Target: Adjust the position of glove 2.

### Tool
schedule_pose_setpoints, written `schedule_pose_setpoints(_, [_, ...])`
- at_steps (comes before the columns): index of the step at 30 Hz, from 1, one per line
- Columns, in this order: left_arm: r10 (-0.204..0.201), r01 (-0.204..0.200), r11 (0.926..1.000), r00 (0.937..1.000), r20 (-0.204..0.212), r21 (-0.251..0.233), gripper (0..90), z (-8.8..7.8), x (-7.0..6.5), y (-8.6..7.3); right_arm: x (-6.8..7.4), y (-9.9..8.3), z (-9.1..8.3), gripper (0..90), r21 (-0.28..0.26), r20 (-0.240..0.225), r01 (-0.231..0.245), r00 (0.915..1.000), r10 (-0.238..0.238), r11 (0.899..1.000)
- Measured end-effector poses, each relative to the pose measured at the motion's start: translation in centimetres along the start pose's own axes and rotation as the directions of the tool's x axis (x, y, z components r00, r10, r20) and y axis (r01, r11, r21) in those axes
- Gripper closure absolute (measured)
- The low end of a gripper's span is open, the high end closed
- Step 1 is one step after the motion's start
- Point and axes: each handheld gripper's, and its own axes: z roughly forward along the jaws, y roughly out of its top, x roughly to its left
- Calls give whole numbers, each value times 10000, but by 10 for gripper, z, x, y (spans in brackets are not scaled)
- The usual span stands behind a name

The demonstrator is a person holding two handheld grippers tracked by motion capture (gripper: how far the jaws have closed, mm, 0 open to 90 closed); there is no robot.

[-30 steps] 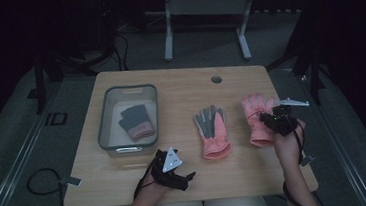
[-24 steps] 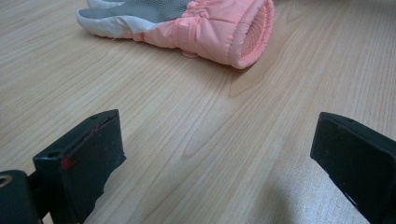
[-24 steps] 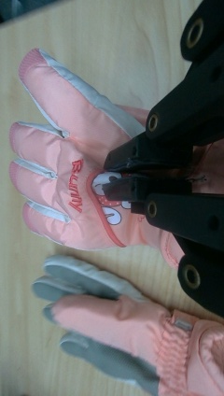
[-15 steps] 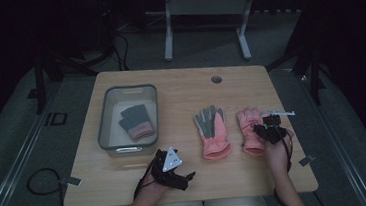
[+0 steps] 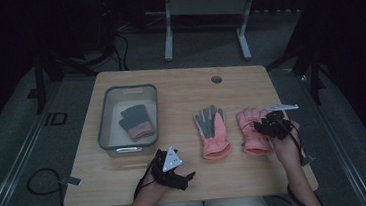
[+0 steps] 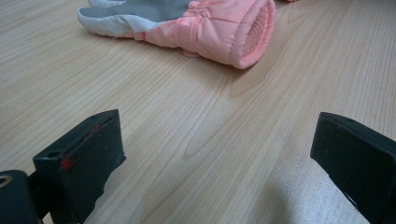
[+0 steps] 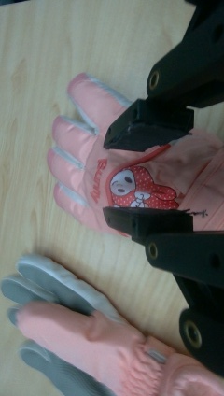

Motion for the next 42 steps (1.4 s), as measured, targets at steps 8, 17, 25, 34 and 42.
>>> schedule_pose_setpoints(8, [-60, 60, 10000, 10000, 27, 4, 22, 0, 0, 0, 3, -10, 27, 579, 793, -59, 1644, 9864, -1645, 9832])
schedule_pose_setpoints(17, [25, -25, 10000, 10000, -7, -12, 22, 0, 0, 0, 6, -16, 36, 809, 710, 208, 1066, 9939, -1084, 9918])
schedule_pose_setpoints(25, [-29, 29, 10000, 10000, 16, 37, 22, 0, 0, 0, 0, -9, 26, 853, 608, -126, 170, 9998, -163, 9980])
schedule_pose_setpoints(34, [27, -27, 10000, 10000, 32, 17, 23, 1, -1, 0, 40, 51, -33, 854, -1068, -399, 77, 9991, -120, 9942])
schedule_pose_setpoints(42, [93, -93, 10000, 10000, 12, -18, 22, 0, -1, 0, 99, 76, -41, 852, -1592, -1085, 455, 9921, -633, 9862])
